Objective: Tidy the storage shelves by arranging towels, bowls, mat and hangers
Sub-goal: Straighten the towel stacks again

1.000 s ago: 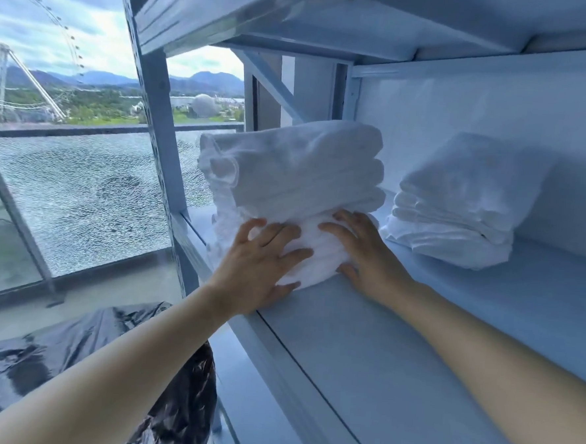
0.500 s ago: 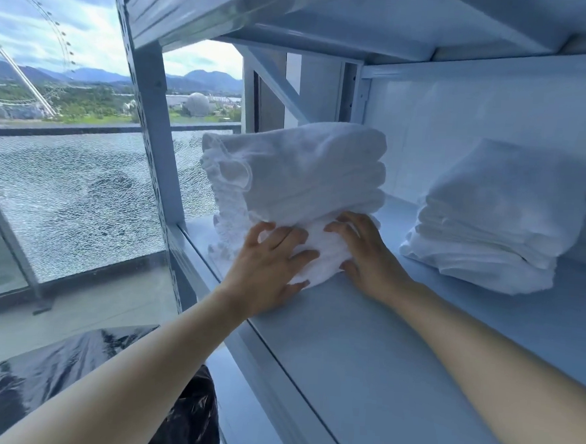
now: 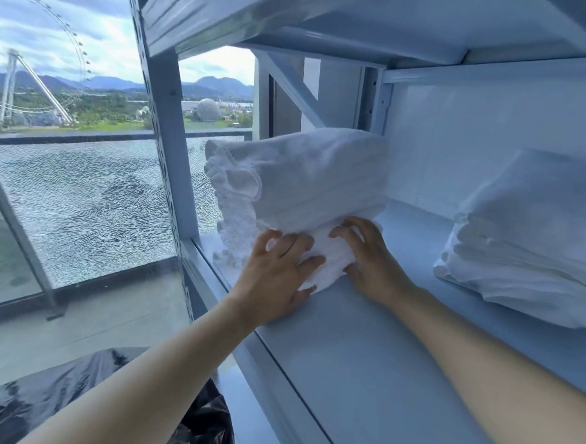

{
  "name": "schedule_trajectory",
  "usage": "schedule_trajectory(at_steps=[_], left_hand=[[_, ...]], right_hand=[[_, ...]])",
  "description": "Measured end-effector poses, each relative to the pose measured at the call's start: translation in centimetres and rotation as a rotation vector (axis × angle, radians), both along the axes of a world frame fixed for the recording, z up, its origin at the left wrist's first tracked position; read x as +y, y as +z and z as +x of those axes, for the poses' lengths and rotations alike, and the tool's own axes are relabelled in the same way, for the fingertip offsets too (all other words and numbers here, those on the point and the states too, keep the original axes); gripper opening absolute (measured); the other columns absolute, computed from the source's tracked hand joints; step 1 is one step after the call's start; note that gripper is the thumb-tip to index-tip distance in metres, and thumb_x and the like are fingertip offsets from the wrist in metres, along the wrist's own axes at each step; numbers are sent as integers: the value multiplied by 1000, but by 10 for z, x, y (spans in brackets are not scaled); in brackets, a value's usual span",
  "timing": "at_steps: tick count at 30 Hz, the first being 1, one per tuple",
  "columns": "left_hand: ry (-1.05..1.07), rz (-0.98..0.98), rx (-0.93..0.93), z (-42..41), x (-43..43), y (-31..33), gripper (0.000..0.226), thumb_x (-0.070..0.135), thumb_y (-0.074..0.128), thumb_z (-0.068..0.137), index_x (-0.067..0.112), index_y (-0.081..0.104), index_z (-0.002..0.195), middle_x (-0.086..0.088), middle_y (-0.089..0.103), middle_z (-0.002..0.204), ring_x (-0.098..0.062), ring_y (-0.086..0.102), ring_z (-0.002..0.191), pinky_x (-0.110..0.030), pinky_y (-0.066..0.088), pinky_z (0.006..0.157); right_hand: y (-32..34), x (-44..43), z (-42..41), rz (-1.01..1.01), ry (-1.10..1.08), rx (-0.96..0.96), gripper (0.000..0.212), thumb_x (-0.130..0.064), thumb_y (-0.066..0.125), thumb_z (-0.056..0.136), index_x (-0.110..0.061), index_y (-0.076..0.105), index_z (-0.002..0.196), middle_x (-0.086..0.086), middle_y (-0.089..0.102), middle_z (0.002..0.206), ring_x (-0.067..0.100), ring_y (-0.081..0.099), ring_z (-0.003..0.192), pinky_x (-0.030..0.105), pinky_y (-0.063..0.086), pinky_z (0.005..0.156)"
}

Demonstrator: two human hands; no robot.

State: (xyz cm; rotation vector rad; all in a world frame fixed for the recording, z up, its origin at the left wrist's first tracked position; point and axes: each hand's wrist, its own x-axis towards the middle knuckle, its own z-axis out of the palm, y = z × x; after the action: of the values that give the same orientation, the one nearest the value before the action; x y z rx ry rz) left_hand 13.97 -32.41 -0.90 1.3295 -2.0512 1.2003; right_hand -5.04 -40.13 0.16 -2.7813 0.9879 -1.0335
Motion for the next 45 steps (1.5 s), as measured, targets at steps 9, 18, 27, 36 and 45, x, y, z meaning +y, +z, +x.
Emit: schedule_trajectory(at_steps=[9,18,27,36,45], left_hand=[[-8,-27,2,34,-14,0,40,41,71,66,25,69,103,-4,64,108,-19,47,104,-38,31,86],[26,-19,7,39,-16,-8,35,37,63,78,27,69,111,-4,63,121,-24,59,111,-44,31,102],[60,-91,-95,31,-14,-9,32,14,71,77,13,69,109,-14,57,129,-29,55,118,-48,34,104],[5,9,-43,32,-18,-7,38,17,73,76,17,67,114,-14,55,132,-28,58,115,-39,48,95],[13,2,-102,23,-10,-2,38,14,73,73,16,69,111,-16,58,127,-31,59,112,-46,49,92]], right_hand=[[-5,-15,29,0,-10,-22,57,8,62,75,-13,51,127,12,39,136,30,33,126,28,31,99],[-20,-24,26,12,0,-11,69,-13,64,81,-32,35,141,-1,23,153,22,15,142,32,30,104],[-22,-23,29,35,-22,19,77,-20,58,90,-48,5,138,-19,-3,153,17,1,145,42,34,105],[-19,-24,30,88,22,10,74,-9,55,92,-38,10,143,-18,-10,149,19,-3,145,36,21,112],[-1,-9,5,94,-52,134,67,-23,54,93,-33,16,147,-10,0,158,12,-1,145,38,28,113]])
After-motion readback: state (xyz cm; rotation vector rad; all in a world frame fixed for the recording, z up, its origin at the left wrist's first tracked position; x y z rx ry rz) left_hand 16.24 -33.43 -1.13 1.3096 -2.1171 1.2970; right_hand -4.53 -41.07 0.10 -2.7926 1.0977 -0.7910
